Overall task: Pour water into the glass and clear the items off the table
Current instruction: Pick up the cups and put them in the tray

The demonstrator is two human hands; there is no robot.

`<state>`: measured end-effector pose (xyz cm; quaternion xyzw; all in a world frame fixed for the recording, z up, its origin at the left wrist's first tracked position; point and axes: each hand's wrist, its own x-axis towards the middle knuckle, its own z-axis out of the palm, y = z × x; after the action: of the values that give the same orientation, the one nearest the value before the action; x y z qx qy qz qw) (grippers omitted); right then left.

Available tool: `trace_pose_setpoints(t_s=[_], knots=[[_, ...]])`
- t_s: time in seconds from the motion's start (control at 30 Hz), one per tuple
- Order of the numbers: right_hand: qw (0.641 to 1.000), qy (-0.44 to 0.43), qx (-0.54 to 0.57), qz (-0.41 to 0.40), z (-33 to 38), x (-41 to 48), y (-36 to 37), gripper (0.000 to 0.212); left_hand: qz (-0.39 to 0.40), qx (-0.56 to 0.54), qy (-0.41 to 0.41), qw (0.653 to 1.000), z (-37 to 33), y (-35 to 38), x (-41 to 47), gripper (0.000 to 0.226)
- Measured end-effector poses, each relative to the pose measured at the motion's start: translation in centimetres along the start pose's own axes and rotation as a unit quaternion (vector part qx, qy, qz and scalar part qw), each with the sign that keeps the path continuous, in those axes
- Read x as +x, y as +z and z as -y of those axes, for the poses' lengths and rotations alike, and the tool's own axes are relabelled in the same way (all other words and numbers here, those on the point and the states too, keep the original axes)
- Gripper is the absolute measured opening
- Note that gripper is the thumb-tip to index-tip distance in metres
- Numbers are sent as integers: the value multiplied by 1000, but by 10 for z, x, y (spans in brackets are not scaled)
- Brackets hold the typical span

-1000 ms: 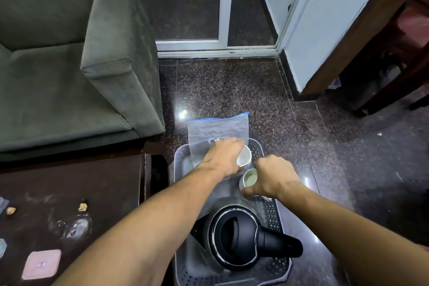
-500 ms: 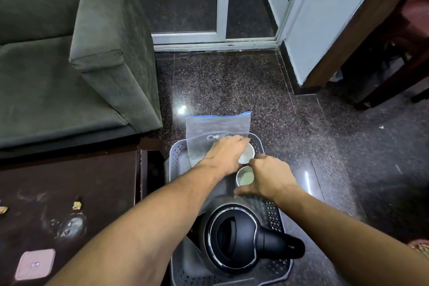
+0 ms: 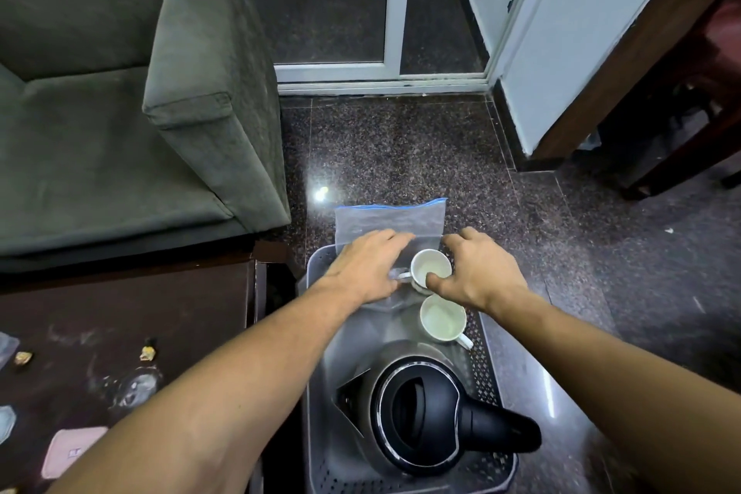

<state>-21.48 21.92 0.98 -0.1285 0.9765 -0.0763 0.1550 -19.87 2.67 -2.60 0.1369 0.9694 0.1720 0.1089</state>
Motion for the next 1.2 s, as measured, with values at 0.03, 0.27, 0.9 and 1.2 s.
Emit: trace_pose_setpoints(t_s=[0.03, 0.27, 0.9, 1.2], knots=[[1000, 5, -4, 16, 3, 3, 2, 65, 5, 7, -12, 1000, 2, 1, -4, 61], [998, -5, -63, 30, 12, 8, 20, 71, 22, -30, -122, 992, -6, 27, -20, 34], [982, -2, -178, -66, 8, 12, 24, 80, 66, 41, -114, 990, -22, 40, -19, 43], [982, -27, -185, -37, 16, 13, 20, 82, 97, 48, -117, 987, -25, 31, -14, 41]])
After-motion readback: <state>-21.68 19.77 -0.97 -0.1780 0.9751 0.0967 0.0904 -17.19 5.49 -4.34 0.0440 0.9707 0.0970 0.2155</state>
